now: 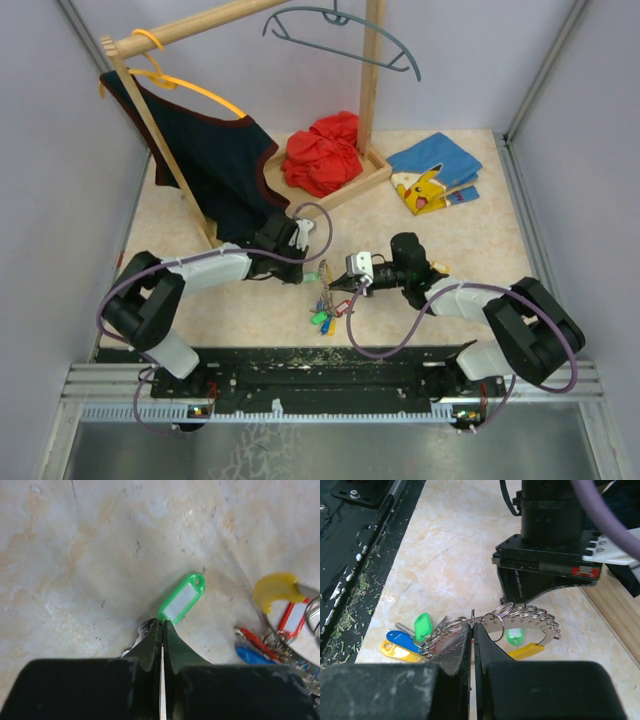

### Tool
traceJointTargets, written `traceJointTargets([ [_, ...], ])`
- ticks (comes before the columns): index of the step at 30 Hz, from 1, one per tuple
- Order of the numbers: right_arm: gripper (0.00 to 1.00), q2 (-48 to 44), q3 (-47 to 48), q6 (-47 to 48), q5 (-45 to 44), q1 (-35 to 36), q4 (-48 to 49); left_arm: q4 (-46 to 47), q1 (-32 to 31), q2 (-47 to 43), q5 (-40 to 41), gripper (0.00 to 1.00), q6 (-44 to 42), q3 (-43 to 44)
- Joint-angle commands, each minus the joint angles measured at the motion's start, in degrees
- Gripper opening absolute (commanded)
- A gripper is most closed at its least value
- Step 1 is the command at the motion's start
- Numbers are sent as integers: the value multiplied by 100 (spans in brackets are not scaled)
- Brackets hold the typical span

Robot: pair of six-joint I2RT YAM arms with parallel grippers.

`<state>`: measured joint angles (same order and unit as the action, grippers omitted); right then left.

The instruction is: Put the keys on the keyring

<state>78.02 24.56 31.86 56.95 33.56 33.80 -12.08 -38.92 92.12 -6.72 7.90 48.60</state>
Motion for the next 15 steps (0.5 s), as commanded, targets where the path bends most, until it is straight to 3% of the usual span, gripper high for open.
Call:
traceJointTargets([
  [1, 0, -121, 262, -65, 203, -51, 209, 348, -28, 266, 166, 3, 520, 411],
  [4, 0, -125, 260, -76, 203, -60, 209, 267, -26, 545, 338, 6, 593, 598],
  [7, 0, -138, 261, -80, 194, -60, 197, 254, -27, 590, 343, 16, 645, 634],
  [15, 0, -131, 261, -106, 203, -87, 205, 997, -20, -302, 252, 33, 617, -79],
])
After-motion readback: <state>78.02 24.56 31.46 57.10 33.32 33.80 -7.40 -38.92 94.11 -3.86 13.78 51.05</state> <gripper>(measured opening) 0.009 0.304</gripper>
